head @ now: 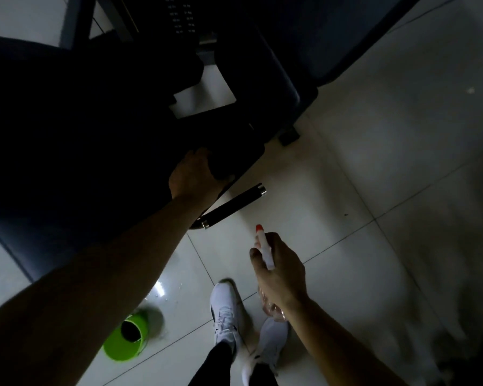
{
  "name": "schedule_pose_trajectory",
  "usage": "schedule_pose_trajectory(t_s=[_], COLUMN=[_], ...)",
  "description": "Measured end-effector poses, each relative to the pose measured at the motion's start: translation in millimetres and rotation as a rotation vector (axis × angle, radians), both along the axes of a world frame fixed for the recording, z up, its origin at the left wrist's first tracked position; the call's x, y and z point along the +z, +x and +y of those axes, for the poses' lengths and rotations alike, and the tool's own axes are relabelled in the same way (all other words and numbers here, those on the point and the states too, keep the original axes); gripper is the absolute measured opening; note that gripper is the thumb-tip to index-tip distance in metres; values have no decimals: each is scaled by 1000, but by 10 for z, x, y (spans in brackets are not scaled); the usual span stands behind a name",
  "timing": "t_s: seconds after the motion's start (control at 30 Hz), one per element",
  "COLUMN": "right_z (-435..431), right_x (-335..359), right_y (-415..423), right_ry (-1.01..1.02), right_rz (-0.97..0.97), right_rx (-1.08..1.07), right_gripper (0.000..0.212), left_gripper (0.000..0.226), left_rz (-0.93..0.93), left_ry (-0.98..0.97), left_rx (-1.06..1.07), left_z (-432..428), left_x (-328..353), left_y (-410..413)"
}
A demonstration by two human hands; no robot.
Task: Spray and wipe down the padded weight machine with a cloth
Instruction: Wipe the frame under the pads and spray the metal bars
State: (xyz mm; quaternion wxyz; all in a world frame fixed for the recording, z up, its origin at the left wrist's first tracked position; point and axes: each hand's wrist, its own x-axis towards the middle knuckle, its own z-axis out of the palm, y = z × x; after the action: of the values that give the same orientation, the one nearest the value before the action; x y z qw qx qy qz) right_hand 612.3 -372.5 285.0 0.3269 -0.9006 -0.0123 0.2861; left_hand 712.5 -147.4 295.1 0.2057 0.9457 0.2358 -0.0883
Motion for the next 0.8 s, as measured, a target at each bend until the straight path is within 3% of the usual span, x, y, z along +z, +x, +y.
schedule_pose_trajectory(t_s=[0.17, 0.33, 0.43, 0.53, 0.6, 0.67, 0.8], right_z=[168, 285, 252, 160, 67, -61, -412], right_x=[78, -54, -184, -288, -364, -475, -936], right_y=[-381, -527, -490, -317, -170, -49, 188], right_ry=[51, 103, 196, 257, 286, 333, 390], right_rz=[84, 41, 34, 34, -14, -11, -45], right_rx=[88, -68, -262, -374, -393, -401, -429], right_gripper=[28, 20, 29, 15, 10, 11, 43], left_gripper=[47, 40, 30, 21, 26, 33, 27], left_rz=[-218, -277, -172, -35, 83, 213, 323], left_ry=[-278, -362, -370, -346, -370, -487, -871], left_rx=[429, 486, 419, 203, 68, 55, 239], left_z=[-45, -202, -316, -455, -582, -738, -995], left_x=[507, 415, 216, 56, -24, -174, -787], left_y=[-836, -1442, -1605, -1630, -1516, -1362, -997])
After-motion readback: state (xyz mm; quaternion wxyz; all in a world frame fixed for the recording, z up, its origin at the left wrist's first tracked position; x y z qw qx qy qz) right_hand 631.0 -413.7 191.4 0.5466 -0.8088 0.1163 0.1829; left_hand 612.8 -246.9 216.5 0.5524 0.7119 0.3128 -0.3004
